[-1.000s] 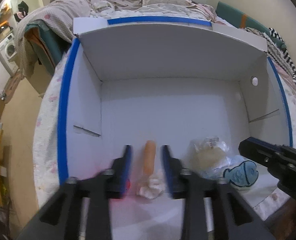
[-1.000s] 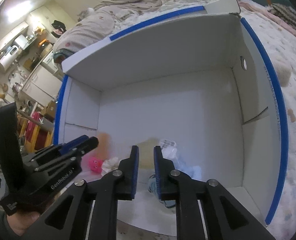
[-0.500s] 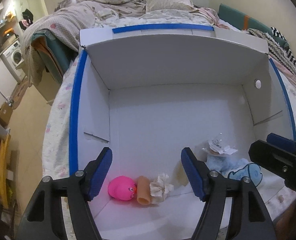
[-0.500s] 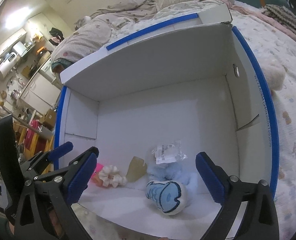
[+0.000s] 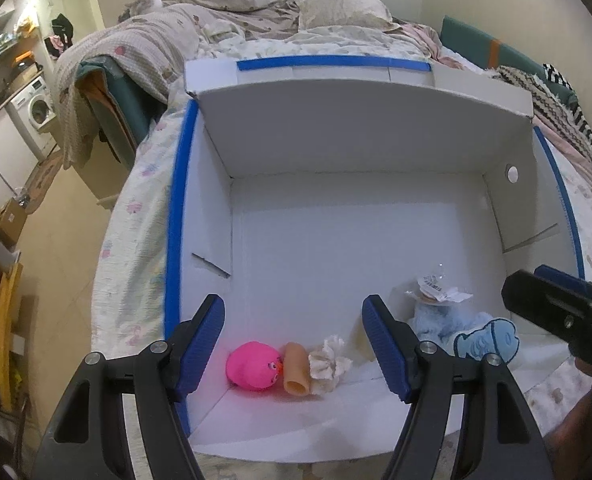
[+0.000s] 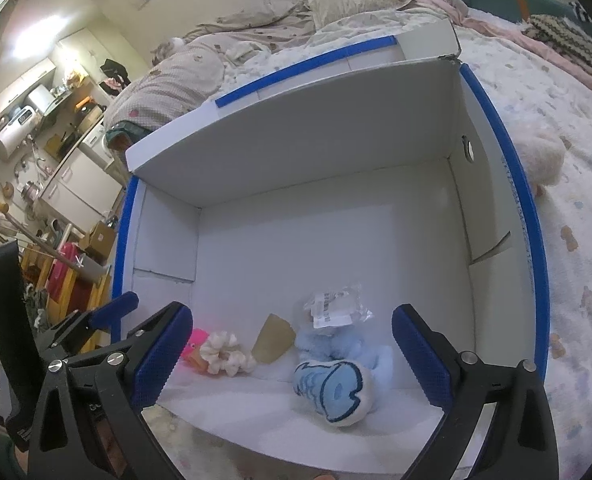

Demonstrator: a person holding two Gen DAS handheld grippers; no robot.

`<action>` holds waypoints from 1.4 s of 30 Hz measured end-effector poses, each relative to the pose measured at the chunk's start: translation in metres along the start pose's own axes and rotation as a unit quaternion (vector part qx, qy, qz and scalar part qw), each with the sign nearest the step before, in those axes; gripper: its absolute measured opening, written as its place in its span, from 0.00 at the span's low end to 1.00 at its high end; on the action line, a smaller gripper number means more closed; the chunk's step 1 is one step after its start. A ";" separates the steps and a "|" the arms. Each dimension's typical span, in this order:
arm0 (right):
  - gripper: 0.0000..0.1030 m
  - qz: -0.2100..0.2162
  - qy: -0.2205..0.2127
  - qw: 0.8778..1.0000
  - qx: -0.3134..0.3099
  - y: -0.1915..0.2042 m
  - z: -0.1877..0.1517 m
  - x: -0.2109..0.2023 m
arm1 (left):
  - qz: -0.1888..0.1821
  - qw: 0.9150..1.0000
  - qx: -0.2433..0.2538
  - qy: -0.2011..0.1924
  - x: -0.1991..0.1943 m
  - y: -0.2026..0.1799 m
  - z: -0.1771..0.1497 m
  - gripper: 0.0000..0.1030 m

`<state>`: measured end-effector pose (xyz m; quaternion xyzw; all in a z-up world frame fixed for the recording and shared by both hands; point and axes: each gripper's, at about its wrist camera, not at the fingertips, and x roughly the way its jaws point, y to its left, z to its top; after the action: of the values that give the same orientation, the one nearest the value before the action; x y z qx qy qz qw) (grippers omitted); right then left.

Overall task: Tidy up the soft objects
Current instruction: 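Withdraw both tools from the box toward the remaining items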

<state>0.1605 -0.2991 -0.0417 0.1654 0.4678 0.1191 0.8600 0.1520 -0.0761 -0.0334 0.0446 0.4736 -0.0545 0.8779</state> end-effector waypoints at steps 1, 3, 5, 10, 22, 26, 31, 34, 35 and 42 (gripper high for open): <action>1.00 0.000 -0.001 1.000 0.000 0.001 -0.001 0.000 | -0.002 1.000 -0.002 -0.002 -0.002 0.001 0.000 0.67; 1.00 -0.002 -0.001 1.000 -0.003 0.002 -0.004 -0.002 | -0.010 1.000 -0.005 -0.006 -0.008 0.004 -0.001 0.67; 1.00 -0.005 -0.002 1.000 -0.005 0.004 -0.005 -0.003 | -0.014 1.000 -0.006 -0.009 -0.014 0.008 -0.002 0.67; 1.00 -0.008 -0.010 1.000 -0.011 0.009 -0.014 -0.013 | 0.000 0.999 0.004 -0.036 -0.034 0.016 -0.007 0.67; 1.00 -0.012 -0.019 1.000 -0.020 0.023 -0.042 -0.032 | -0.001 0.999 -0.018 -0.030 -0.059 0.032 -0.035 0.67; 1.00 -0.015 -0.018 0.999 -0.023 0.025 -0.053 -0.036 | -0.002 0.999 -0.034 -0.018 -0.061 0.040 -0.047 0.67; 1.00 -0.016 -0.009 1.000 -0.017 0.026 -0.065 -0.037 | 0.000 0.999 -0.047 -0.008 -0.064 0.050 -0.060 0.67; 1.00 -0.017 0.002 1.000 -0.017 0.028 -0.073 -0.034 | 0.002 0.999 -0.052 -0.003 -0.064 0.056 -0.065 0.67; 1.00 -0.017 0.006 1.000 -0.018 0.029 -0.076 -0.034 | 0.002 0.998 -0.055 -0.002 -0.064 0.058 -0.067 0.67; 1.00 -0.008 0.032 0.999 -0.002 0.025 -0.091 -0.030 | 0.026 0.996 -0.079 0.022 -0.057 0.081 -0.075 0.67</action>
<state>0.0661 -0.2711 -0.0549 0.1556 0.4964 0.1184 0.8458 0.0703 0.0165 -0.0251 -0.0112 0.4944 0.0072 0.8691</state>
